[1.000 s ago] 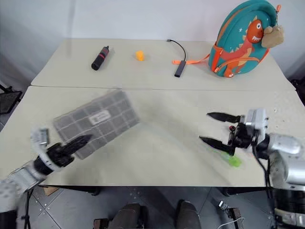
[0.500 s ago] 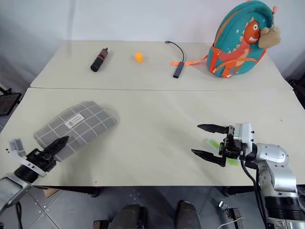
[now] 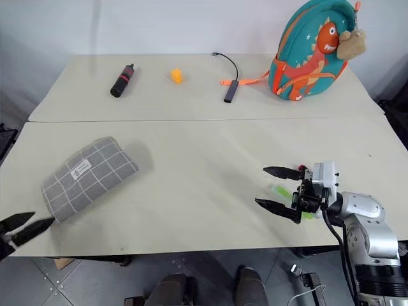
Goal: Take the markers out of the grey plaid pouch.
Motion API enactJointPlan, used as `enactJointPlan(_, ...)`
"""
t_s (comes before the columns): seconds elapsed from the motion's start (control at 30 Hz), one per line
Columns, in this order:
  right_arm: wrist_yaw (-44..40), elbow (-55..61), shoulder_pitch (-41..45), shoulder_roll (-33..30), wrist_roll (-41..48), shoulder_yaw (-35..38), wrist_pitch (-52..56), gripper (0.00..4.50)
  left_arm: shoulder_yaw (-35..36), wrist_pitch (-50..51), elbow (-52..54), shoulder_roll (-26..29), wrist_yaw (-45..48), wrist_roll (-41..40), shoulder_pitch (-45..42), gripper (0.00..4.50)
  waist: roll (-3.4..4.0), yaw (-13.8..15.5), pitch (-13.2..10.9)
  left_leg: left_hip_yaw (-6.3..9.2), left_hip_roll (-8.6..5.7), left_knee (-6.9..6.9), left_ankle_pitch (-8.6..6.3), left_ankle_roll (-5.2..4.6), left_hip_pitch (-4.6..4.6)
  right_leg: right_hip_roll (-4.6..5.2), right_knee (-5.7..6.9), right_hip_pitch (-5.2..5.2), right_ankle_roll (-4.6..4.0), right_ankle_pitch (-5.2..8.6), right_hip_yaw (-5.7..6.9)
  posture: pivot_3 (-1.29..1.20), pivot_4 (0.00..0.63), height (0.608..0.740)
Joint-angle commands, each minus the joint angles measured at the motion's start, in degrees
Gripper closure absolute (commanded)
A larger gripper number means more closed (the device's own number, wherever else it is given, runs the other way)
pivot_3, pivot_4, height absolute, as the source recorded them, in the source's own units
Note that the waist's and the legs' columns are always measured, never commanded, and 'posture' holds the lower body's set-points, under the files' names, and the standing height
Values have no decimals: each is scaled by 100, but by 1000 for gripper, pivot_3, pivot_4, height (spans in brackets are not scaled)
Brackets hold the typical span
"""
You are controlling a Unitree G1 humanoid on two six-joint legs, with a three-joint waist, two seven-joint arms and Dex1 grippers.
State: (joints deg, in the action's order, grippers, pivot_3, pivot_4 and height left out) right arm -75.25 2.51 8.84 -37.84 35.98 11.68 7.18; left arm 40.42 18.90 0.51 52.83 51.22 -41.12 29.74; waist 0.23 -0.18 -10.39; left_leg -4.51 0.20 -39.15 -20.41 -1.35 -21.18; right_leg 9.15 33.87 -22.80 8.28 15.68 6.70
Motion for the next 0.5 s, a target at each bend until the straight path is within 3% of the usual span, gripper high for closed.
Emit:
enactJointPlan(0.03,-145,-18,159,-124,-54,92,-233,0,22,-1352,-226,56,895,644,-265,538,-3,42,1,-3,5,-1,0,1,-2,0,1,0,-4,2,4,0,150,740)
enactJointPlan(0.17,-506,-289,221,-422,-286,182,-617,0,-231,-1658,453,150,1299,828,-576,538,-3,32,1,-2,40,-1,-3,-3,-1,1,2,0,-3,2,4,0,150,740)
enactJointPlan(0.3,-610,-462,20,-493,-389,174,-880,0,-932,-2589,654,27,1045,1811,-1236,538,-5,32,2,-11,36,-3,-8,-11,1,5,1,3,3,-2,5,0,150,740)
enactJointPlan(0.5,-388,-888,-424,-323,-836,247,-1796,0,-1650,-2816,478,-702,644,2033,-1874,538,-4,-9,2,-46,38,-4,-19,-8,13,-23,-2,2,3,-2,2,0,150,740)
